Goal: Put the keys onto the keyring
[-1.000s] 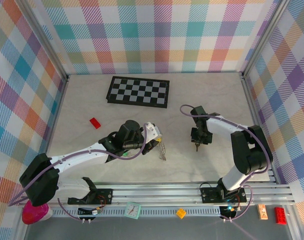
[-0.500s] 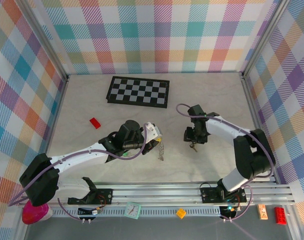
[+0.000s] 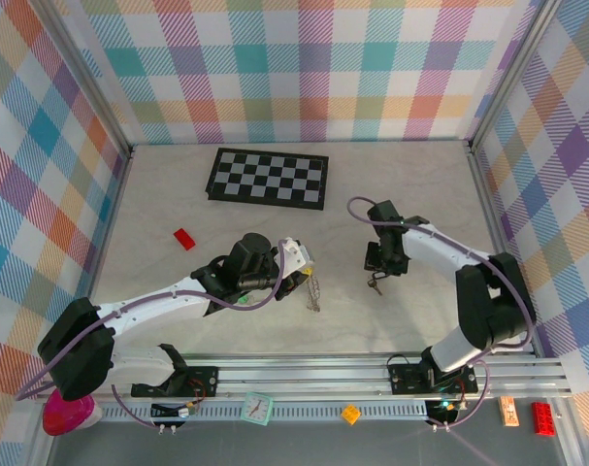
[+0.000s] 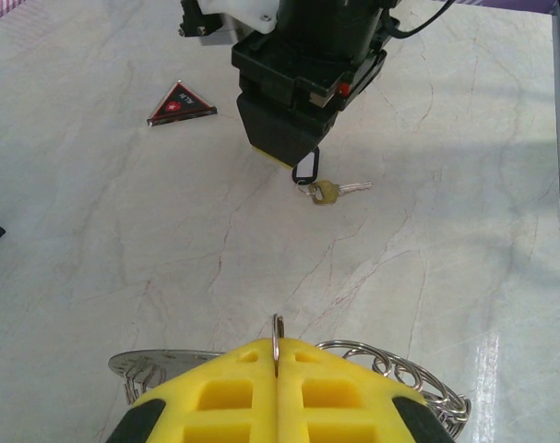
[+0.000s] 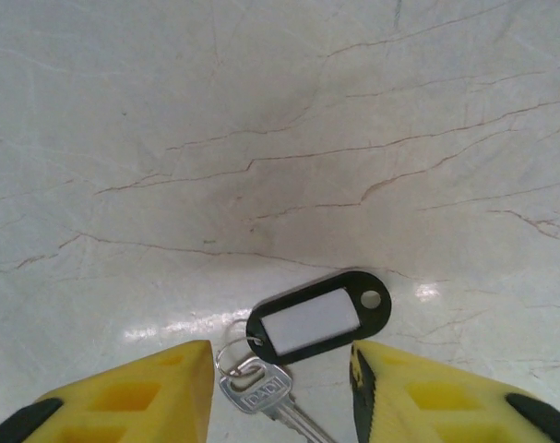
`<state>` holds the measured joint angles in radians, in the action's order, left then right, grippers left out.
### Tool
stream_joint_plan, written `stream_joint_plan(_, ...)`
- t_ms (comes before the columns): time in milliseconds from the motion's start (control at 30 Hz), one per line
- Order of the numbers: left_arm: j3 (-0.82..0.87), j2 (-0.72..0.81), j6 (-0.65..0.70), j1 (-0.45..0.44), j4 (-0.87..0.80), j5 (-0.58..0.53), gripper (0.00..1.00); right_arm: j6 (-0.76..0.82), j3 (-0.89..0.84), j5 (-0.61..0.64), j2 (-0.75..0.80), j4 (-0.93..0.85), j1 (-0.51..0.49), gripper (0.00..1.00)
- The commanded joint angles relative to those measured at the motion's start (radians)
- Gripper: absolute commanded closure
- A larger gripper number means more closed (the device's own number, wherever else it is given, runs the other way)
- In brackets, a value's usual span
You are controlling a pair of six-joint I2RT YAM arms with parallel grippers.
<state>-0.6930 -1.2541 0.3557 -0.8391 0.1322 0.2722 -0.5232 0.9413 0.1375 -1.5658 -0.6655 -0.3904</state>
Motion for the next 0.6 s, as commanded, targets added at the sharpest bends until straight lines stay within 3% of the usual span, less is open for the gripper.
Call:
stream_joint_plan(0,-0.036,0.013,0.006,0.007,0.024,0.019,1.00,0.009,0.033,-0.029,-0.033,0.000,-0.021,0.59)
stream_joint_plan(233,-0.037,0.008,0.007,0.008,0.024,0.019,1.00,0.019,0.054,0.023,-0.065,-0.049,-0.072,0.55)
stream_joint_plan(567,-0.037,0.004,0.005,0.007,0.027,0.022,1.00,0.019,0.066,0.088,-0.126,-0.090,-0.123,0.59)
